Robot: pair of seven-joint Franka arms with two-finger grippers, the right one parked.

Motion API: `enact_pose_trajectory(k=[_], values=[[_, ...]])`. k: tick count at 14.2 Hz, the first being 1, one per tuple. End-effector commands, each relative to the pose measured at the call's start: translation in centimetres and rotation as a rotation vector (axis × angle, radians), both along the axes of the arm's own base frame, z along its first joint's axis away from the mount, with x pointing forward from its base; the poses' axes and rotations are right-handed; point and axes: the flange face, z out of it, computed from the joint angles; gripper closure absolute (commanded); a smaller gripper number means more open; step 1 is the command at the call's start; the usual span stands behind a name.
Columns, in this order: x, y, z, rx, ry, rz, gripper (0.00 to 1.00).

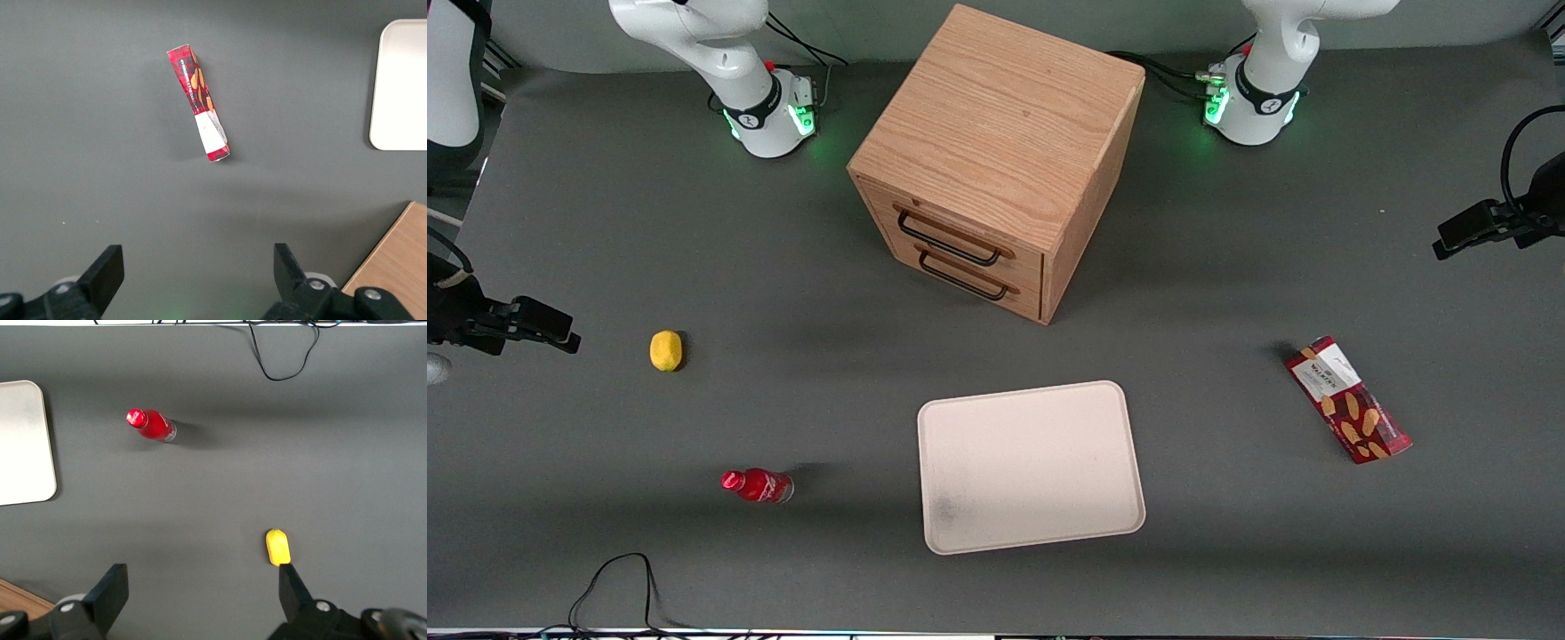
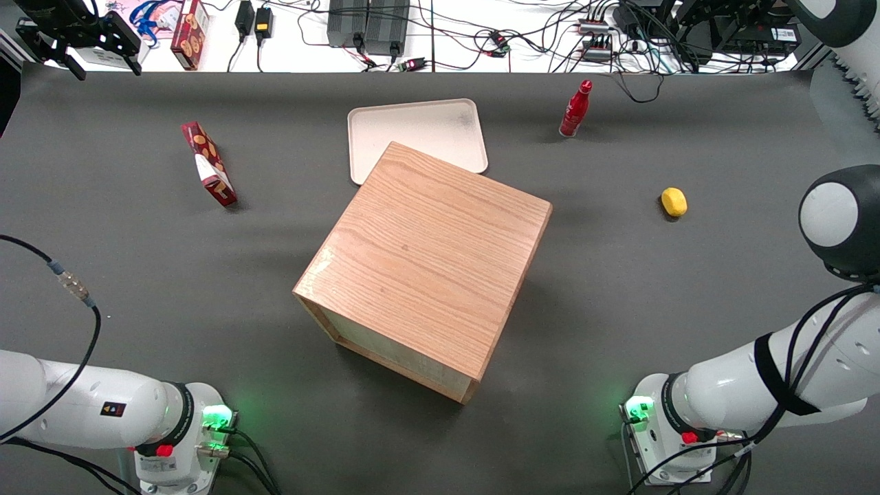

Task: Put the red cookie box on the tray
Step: 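Move the left gripper down toward the red tartan shortbread box, then close the left gripper on the end of the shortbread box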

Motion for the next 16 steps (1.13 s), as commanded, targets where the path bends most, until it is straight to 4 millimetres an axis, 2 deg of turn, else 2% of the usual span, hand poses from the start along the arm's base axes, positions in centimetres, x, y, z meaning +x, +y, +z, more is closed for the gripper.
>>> enact_pose_trajectory(k=[1,4,5,7,9,11,13,14,16], values=[[-0.3,0.5,0.6,0.005,-0.003,-0.101,0.0],[0.0,0.6,0.3,0.008,-0.006,-0.107,0.0],[0.4,0.7,-0.6,0.008,0.011,-0.108,0.0],[2.2,0.9,-4.2,0.013,0.053,-0.106,0.01],[4.6,0.7,-9.2,0.021,0.034,-0.095,0.01],[7.3,0.9,-14.6,0.027,0.019,0.023,0.02],[8.4,1.3,-20.4,-0.022,0.003,0.199,0.02],[8.6,3.1,-23.3,-0.025,-0.02,0.267,0.02],[8.3,4.1,-28.2,-0.015,-0.053,0.293,0.02]])
